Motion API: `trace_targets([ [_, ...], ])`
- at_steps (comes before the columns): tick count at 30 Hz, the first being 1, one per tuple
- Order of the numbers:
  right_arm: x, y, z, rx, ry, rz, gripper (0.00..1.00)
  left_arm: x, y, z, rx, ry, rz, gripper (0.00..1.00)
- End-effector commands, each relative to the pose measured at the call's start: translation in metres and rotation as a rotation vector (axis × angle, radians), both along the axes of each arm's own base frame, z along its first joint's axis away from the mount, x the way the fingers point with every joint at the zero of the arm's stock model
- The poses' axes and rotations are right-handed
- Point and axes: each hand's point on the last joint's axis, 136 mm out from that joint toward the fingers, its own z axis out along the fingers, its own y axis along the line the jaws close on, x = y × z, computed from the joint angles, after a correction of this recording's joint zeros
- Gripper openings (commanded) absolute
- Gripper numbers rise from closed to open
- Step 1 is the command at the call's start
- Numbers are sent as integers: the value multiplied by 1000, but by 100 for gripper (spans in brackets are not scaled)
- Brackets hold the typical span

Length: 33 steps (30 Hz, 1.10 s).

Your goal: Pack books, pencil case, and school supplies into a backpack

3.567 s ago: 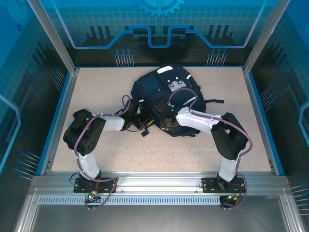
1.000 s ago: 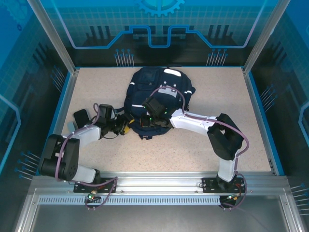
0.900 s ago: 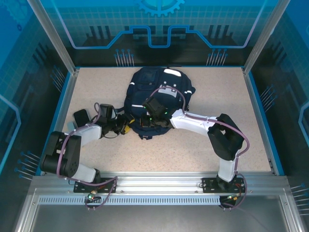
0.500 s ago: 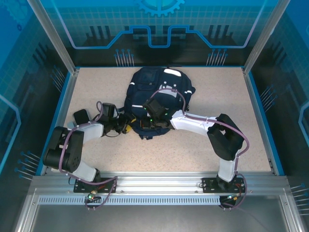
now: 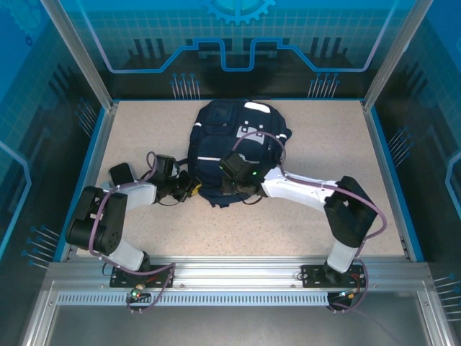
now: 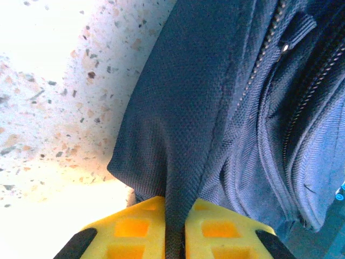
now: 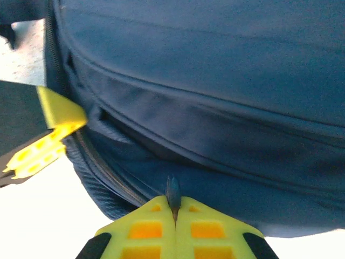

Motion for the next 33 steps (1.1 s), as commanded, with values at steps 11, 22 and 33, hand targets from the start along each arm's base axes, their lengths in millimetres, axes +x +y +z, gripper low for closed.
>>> trace_targets([
  [11,6,-119,6,-247,-78,-226,0,18,19,30,120,-115,27,12],
  [22,-20,-18,3,39,25,194,29,-5,24,44,149,-111,3,53],
  [33,-27,11,-27,-54,96,269,33,-14,19,65,105,-145,-6,61],
])
